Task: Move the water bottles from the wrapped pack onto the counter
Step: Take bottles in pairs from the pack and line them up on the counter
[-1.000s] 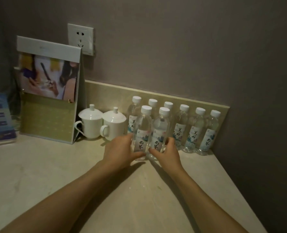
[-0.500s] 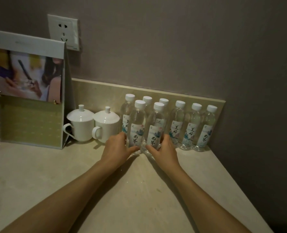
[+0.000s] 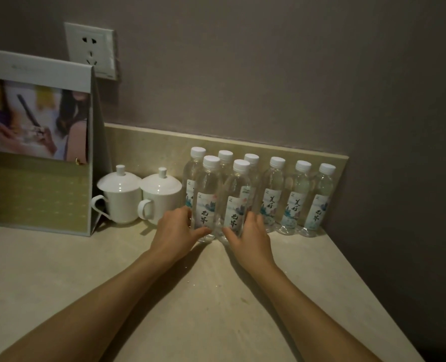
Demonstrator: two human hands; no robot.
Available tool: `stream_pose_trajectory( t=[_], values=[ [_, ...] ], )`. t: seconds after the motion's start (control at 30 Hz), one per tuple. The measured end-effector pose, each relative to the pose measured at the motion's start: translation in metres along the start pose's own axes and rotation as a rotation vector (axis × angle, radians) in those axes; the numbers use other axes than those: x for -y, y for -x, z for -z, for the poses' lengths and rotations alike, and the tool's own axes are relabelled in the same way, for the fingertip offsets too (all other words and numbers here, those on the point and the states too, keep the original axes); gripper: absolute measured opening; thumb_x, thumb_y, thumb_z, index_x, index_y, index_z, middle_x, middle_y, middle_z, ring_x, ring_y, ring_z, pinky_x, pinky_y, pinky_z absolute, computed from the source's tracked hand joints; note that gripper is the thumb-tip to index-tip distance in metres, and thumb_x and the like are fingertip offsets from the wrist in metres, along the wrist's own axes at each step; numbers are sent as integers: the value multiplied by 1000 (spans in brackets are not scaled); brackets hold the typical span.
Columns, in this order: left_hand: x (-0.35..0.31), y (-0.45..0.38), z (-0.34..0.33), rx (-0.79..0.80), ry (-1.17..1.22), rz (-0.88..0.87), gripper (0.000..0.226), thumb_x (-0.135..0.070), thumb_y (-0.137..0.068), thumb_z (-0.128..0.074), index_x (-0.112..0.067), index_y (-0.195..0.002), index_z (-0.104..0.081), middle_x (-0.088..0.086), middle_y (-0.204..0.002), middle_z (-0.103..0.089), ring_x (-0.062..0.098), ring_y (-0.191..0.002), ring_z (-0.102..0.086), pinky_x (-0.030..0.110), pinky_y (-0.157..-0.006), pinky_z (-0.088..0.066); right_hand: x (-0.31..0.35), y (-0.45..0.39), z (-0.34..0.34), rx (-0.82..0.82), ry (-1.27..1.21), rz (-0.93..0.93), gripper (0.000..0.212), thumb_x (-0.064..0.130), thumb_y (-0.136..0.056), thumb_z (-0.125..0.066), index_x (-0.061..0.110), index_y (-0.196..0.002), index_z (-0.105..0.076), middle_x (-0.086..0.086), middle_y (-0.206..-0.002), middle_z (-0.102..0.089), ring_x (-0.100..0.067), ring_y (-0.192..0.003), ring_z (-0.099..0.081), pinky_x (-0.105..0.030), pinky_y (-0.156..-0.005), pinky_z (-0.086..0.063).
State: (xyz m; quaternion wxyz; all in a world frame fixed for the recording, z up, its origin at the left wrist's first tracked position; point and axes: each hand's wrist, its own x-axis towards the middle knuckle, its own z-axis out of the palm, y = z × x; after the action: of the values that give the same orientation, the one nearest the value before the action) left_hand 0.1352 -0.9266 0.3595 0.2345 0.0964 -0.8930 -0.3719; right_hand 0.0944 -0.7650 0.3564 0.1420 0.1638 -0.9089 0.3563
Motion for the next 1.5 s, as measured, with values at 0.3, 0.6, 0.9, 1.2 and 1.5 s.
stream_pose_trajectory(
  t=[0.3, 0.6, 0.9, 1.2, 1.5],
  values=[
    [-2, -1, 0, 0, 2, 15, 43, -30, -74, -81, -14, -111, -66, 3, -107, -72, 11, -87, -65, 15, -67, -48, 9, 5, 0, -53, 33, -21, 56, 39, -88, -64, 16, -129, -33, -6, -132, -49, -25, -115, -54, -34, -88, -51],
    [-2, 0, 4, 23, 15, 2, 43, -30, -74, -81, -14, -112, -66, 2, -107, -72, 10, -87, -64, 22, -73, -52, 16, 8, 1, -67, 72, -35, 50, 37, -90, -61, 15, -128, -37, -7, -129, -49, -24, -111, -55, -32, -83, -48],
    [-2, 3, 7, 19, 31, -9, 45, -31, -72, -82, -13, -110, -67, 3, -104, -73, 13, -89, -68, 29, -78, -58, 21, 10, 0, -76, 83, -70, 52, 37, -90, -61, 13, -130, -37, -6, -130, -50, -25, -112, -55, -34, -86, -51],
    [-2, 4, 6, 6, 36, -9, 41, -30, -74, -81, -14, -110, -66, 4, -106, -72, 17, -92, -68, 28, -76, -56, 21, 10, -6, -102, 122, -79, 52, 38, -90, -60, 14, -130, -37, -7, -131, -49, -26, -113, -55, -37, -87, -52],
    [-4, 6, 7, 26, 38, -13, 43, -29, -77, -79, -12, -114, -64, 7, -113, -70, 22, -101, -68, 33, -82, -57, 27, 11, -3, -101, 130, -94, 50, 36, -89, -62, 12, -126, -38, -10, -128, -51, -29, -112, -56, -39, -85, -51]
  ],
)
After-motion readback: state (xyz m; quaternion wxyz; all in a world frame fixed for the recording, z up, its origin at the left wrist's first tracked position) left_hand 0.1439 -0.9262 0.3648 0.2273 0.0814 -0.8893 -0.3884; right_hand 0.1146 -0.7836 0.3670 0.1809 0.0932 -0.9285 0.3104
